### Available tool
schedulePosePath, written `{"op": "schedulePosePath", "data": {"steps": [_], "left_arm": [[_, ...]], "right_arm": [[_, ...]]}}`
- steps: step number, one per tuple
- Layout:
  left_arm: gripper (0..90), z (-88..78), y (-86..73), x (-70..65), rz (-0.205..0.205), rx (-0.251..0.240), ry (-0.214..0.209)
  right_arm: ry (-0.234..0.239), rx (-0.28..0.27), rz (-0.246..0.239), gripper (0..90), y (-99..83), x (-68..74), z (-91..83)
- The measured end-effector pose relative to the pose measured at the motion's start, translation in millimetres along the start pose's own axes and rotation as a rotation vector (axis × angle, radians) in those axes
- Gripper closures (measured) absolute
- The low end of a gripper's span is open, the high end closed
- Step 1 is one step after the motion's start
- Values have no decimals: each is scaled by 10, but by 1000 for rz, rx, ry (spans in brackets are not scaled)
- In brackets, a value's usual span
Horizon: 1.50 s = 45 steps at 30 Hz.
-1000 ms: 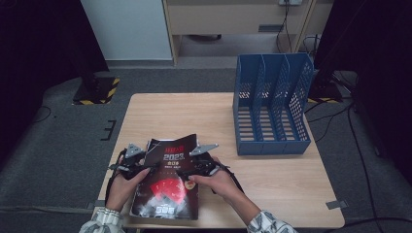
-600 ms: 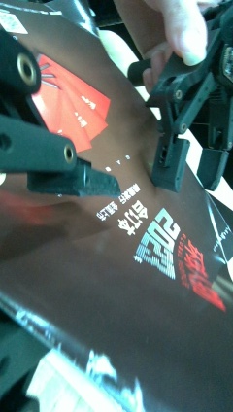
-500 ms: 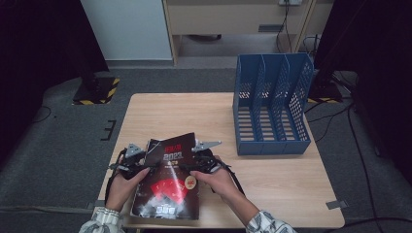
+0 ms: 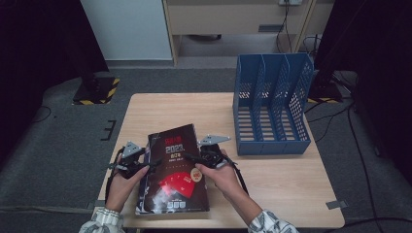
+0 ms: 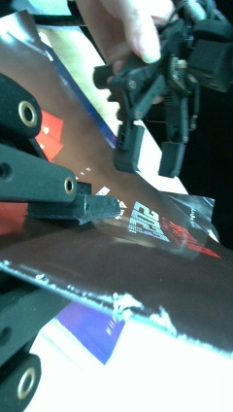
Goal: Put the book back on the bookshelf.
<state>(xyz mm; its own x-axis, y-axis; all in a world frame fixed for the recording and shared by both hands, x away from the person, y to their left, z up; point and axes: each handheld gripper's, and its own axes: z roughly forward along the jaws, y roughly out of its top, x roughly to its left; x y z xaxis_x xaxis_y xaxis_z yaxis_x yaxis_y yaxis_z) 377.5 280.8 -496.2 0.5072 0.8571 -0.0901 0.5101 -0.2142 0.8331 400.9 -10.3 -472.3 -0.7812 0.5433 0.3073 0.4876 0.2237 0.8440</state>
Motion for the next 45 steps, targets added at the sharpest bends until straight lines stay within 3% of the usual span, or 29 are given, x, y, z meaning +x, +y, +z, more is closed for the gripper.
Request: {"op": "schedulePosePath", "data": {"steps": [7, 15, 24, 27, 31, 36, 41, 45], "left_arm": [[128, 7, -2, -41, -1, 4, -47], [132, 46, 1, -126, 26, 31, -86], [129, 79, -1, -154, 24, 45, -96], [125, 83, 33, -152, -4, 18, -84], [125, 136, 60, -165, -2, 9, -76], [121, 225, 100, -167, -30, 8, -65], [120, 193, 64, -219, 11, 35, -100], [120, 194, 49, -249, 18, 57, -109]], "right_arm": [[-46, -70, -27, 843, 99, -66, -171], [-63, -97, -47, 850, 143, -80, -236], [-96, -128, -96, 852, 202, -45, -273], [-112, -140, -103, 853, 246, -54, -251], [-121, -152, -100, 854, 344, -96, -189], [-141, -164, -157, 854, 378, -71, -161], [-144, -185, -152, 855, 334, -67, -203], [-143, -198, -143, 854, 328, -70, -223]]}}
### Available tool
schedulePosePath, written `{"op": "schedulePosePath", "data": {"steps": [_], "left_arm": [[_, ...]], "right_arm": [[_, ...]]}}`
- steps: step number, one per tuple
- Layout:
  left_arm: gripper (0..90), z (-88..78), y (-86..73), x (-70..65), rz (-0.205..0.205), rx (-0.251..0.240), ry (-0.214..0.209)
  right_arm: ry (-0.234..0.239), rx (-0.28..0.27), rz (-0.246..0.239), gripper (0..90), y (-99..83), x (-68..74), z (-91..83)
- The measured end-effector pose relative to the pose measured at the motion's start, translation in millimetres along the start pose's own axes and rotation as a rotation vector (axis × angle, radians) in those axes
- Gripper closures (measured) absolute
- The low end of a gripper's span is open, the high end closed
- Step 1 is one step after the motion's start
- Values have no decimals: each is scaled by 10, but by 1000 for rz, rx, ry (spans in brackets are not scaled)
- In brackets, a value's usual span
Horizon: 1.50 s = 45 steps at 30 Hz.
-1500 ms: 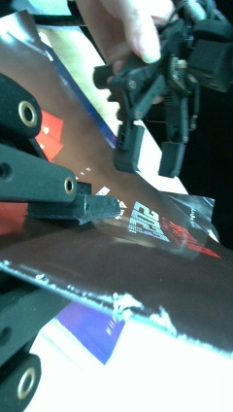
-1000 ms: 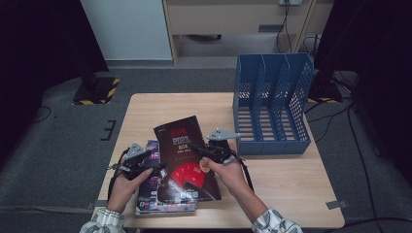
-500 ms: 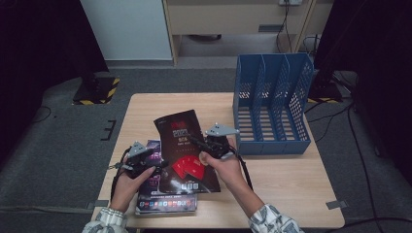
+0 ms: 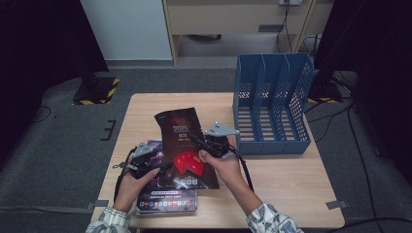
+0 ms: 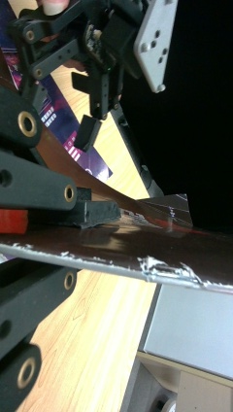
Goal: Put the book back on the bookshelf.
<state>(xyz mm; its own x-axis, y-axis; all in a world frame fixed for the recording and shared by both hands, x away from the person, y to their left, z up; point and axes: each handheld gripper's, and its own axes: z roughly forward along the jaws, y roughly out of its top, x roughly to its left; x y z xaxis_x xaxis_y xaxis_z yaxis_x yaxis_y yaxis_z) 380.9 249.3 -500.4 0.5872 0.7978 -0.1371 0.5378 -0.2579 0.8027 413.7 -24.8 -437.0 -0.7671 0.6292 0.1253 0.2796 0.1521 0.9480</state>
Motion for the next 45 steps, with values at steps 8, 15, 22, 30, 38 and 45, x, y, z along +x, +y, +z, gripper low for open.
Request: {"op": "schedulePosePath", "data": {"steps": [8, 15, 22, 30, 38, 45], "left_arm": [[121, 38, 1, -25, 15, 44, -20], [116, 69, 6, -44, 25, 80, -21], [107, 80, 10, -52, 26, 91, -20], [100, 87, 12, -49, 9, 86, -17], [167, 79, 14, -34, 5, 78, -37], [276, 99, 32, -38, 19, 75, -60]], "right_arm": [[4, -16, 12, 854, 5, -30, -27], [-2, -43, 17, 854, 26, -42, -63], [6, -55, 19, 855, 36, -38, -72], [12, -71, 19, 855, 55, -30, -91], [28, -104, -3, 857, 94, 14, -115], [43, -111, -15, 860, 95, 45, -108]]}}
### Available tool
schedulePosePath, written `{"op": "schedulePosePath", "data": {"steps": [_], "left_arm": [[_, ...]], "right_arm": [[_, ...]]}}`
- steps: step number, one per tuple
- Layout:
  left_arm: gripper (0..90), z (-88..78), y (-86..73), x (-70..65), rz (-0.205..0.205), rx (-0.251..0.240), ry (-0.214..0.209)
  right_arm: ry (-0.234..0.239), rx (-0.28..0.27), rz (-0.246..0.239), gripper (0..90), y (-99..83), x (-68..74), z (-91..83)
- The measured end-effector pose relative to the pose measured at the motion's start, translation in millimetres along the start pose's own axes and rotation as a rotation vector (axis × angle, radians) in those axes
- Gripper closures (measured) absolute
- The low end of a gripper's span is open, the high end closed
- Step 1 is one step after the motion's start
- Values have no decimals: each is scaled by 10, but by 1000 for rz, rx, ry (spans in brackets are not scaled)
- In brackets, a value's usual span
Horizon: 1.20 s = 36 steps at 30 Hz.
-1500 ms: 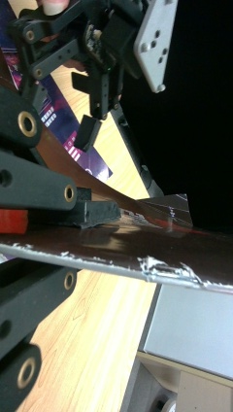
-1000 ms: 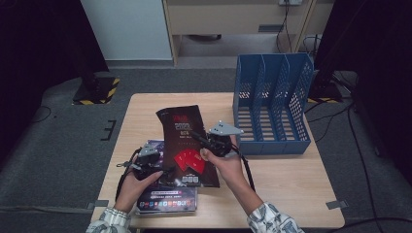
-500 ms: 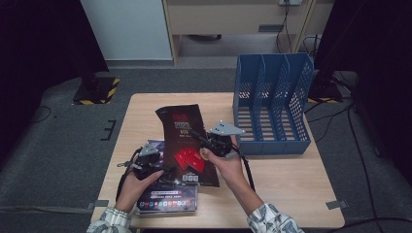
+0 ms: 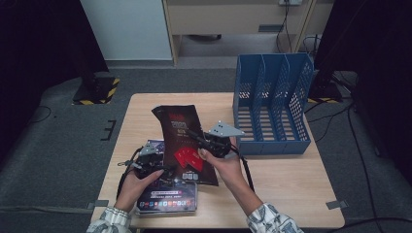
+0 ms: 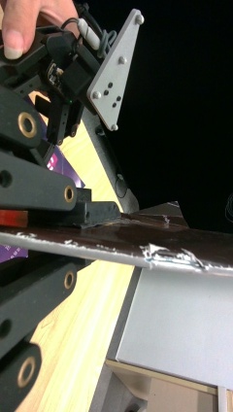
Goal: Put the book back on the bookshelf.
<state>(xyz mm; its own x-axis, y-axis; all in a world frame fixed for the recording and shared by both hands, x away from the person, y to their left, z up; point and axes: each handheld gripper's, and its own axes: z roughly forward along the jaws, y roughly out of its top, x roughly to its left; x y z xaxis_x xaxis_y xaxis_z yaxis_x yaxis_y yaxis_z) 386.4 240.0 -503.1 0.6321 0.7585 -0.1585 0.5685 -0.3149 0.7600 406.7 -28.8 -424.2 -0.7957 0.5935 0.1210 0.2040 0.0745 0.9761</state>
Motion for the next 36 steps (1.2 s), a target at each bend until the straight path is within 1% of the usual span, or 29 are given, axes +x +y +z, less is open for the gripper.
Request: {"op": "schedulePosePath", "data": {"steps": [2, 5, 8, 9, 10, 11, 12, 14, 15, 16, 17, 18, 19, 20, 21, 22, 23, 25, 27, 28, 29, 30, 31, 33, 34, 36], "left_arm": [[314, -7, 0, 8, 0, -1, 8], [433, -20, -4, 36, -11, -7, 12], [550, -33, -7, 51, -2, -5, 27], [606, -35, -8, 49, -13, -12, 33], [606, -40, -8, 53, -12, -10, 37], [651, -45, -8, 55, -10, -9, 41], [651, -49, -7, 59, -9, -10, 44], [695, -56, -8, 62, -15, -15, 51], [748, -60, -7, 63, -12, -14, 56], [748, -70, -7, 63, -4, -14, 67], [806, -82, -9, 68, 13, -12, 76], [846, -82, -11, 65, 17, -11, 73], [866, -80, -13, 57, 23, -14, 73], [896, -78, -10, 34, 42, -17, 78], [900, -70, -1, 17, 62, -9, 82], [900, -64, 1, 4, 65, -5, 89], [900, -60, 2, -1, 59, -4, 97], [899, -51, 1, 5, 47, 0, 103], [873, -44, -3, 10, 33, -4, 97], [833, -41, -4, 10, 30, -5, 94], [740, -37, -2, 9, 17, -11, 93], [740, -38, -2, 13, 11, -15, 88], [708, -33, -2, 15, 1, -24, 83], [549, -24, -1, 31, -23, -26, 76], [501, -26, -2, 42, -34, -27, 65], [453, -33, -5, 63, -54, -40, 53]], "right_arm": [[3, 2, -1, 861, -2, 6, 3], [4, 8, -1, 861, -7, 2, 6], [7, 15, 1, 861, -23, -2, 16], [10, 19, 1, 861, -32, 1, 24], [10, 19, 1, 861, -32, 1, 24], [12, 21, 1, 861, -34, 1, 27], [12, 21, 1, 861, -34, 1, 27], [17, 23, 2, 861, -33, -3, 23], [22, 21, 9, 860, -33, -9, 23], [22, 21, 9, 860, -33, -9, 23], [22, 23, 9, 859, -34, -13, 21], [22, 26, 8, 858, -35, -16, 22], [25, 29, 9, 858, -38, -17, 23], [26, 33, 11, 858, -42, -16, 25], [26, 45, 7, 858, -54, -13, 32], [25, 54, 3, 860, -67, -6, 44], [21, 59, -9, 865, -88, -2, 55], [21, 59, -11, 866, -89, -4, 57], [15, 51, -10, 866, -77, -6, 43], [14, 45, -13, 866, -63, -7, 32], [12, 32, -17, 866, -37, 0, 17], [12, 32, -17, 866, -37, 0, 17], [13, 28, -18, 867, -26, 6, 12], [20, 19, -26, 867, 2, 24, 2], [23, 14, -27, 867, 14, 32, -5], [32, 1, -28, 868, 42, 49, -16]]}}
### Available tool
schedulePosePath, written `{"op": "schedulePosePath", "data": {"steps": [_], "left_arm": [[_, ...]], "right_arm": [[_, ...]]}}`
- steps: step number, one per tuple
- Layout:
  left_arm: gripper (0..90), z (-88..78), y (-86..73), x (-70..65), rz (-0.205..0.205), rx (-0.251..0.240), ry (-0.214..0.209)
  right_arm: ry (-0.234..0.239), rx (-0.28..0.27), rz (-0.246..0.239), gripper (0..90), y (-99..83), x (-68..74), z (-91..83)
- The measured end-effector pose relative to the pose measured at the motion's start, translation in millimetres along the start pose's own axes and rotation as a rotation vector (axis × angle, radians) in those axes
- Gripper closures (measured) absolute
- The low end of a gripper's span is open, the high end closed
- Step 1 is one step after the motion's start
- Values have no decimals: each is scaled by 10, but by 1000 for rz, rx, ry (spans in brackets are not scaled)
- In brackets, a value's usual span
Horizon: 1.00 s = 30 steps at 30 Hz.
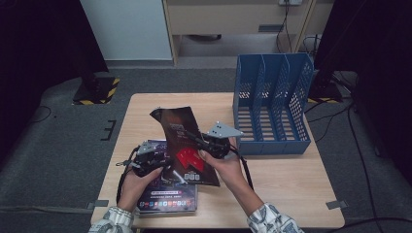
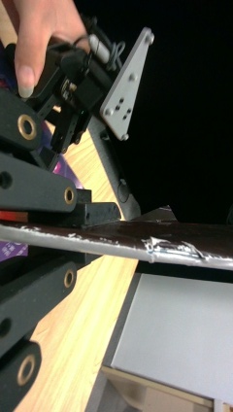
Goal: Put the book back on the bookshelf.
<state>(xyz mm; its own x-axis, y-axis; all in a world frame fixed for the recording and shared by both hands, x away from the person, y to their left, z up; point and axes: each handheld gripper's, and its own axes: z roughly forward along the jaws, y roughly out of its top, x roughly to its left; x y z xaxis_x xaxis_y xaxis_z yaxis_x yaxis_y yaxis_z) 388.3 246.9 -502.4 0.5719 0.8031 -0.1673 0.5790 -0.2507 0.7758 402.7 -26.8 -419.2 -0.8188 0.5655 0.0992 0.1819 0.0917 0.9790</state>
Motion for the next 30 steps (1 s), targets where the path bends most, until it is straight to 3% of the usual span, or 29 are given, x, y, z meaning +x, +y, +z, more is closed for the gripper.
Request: {"op": "schedulePosePath", "data": {"steps": [1, 6, 11, 18, 21, 23, 24, 26, 27, 30], "left_arm": [[384, 0, -1, 15, -10, -1, -17], [330, -7, -4, 33, -24, -12, -46], [365, 10, 1, 18, -19, -13, -88], [321, 37, 15, 15, -10, 7, -120], [401, 48, 18, 5, -3, 14, -154], [475, 43, 19, 5, -1, 18, -140], [547, 40, 18, 23, -3, 15, -140], [641, 39, 15, 67, -48, 8, -152], [740, 44, 20, 85, -50, 10, -157], [796, 69, 50, 86, -29, 23, -146]], "right_arm": [[8, -15, -4, 868, 31, 17, -13], [20, -43, -13, 868, 98, 45, -50], [33, -68, -20, 868, 150, 66, -82], [54, -91, -32, 869, 204, 106, -103], [62, -95, -34, 869, 207, 121, -98], [65, -87, -37, 869, 201, 127, -92], [65, -87, -41, 869, 198, 124, -88], [61, -83, -42, 869, 198, 120, -93], [59, -87, -37, 869, 198, 101, -99], [55, -85, -39, 869, 195, 81, -105]]}}
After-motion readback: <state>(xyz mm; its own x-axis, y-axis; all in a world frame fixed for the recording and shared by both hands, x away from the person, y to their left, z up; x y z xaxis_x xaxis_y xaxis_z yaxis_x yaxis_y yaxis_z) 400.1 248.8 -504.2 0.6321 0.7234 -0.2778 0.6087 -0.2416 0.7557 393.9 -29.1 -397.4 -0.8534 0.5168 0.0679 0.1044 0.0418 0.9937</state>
